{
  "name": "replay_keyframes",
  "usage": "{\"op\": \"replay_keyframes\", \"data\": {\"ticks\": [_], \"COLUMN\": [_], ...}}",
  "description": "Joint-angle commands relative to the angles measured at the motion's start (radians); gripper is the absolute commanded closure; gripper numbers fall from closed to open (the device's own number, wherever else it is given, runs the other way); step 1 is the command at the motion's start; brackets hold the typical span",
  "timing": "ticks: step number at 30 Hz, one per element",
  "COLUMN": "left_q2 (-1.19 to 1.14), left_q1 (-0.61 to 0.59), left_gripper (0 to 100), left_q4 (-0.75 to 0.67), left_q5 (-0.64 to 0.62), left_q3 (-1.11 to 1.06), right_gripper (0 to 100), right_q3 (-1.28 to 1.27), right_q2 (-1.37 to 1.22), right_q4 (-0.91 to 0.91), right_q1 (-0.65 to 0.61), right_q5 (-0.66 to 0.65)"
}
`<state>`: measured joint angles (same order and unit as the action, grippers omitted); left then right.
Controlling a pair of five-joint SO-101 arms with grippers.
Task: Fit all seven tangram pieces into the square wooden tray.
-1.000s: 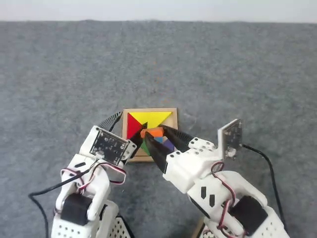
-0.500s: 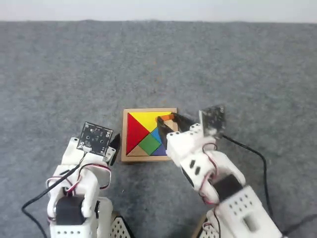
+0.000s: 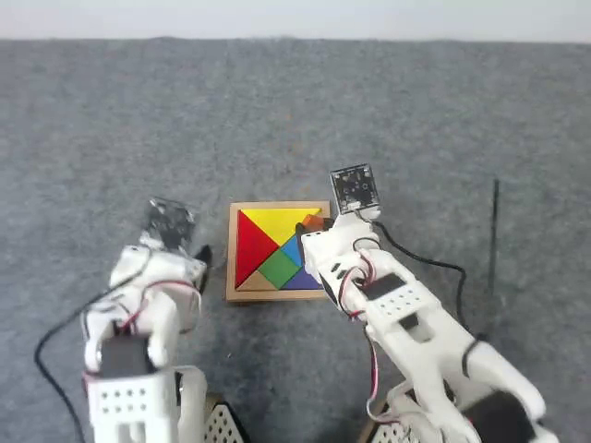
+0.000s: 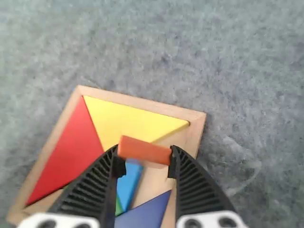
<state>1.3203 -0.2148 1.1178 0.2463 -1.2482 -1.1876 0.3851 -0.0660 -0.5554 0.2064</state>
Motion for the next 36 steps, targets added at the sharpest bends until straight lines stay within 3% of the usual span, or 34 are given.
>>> {"op": "replay_keyframes", "data": {"ticks": [1, 10, 15, 26, 36], "left_q2": [-0.238, -0.422, -0.422, -0.427, -0.423], "left_q1": [-0.018, -0.021, -0.021, -0.021, -0.021], "left_gripper": [81, 81, 81, 81, 81], "left_q4": [-0.083, -0.255, -0.259, -0.259, -0.253], "left_q5": [-0.041, -0.040, -0.038, -0.038, -0.038], "left_q3": [0.099, 0.061, 0.056, 0.061, 0.061], "right_gripper": [99.3, 99.3, 99.3, 99.2, 99.2], "right_q3": [0.061, 0.149, 0.130, 0.127, 0.112], "right_q2": [-0.058, -0.165, -0.193, -0.061, -0.061], "right_q4": [0.085, 0.142, 0.102, -0.171, -0.194], "right_q1": [0.027, 0.035, 0.015, -0.033, -0.050], "right_q5": [-0.063, -0.133, -0.149, -0.144, -0.144]}}
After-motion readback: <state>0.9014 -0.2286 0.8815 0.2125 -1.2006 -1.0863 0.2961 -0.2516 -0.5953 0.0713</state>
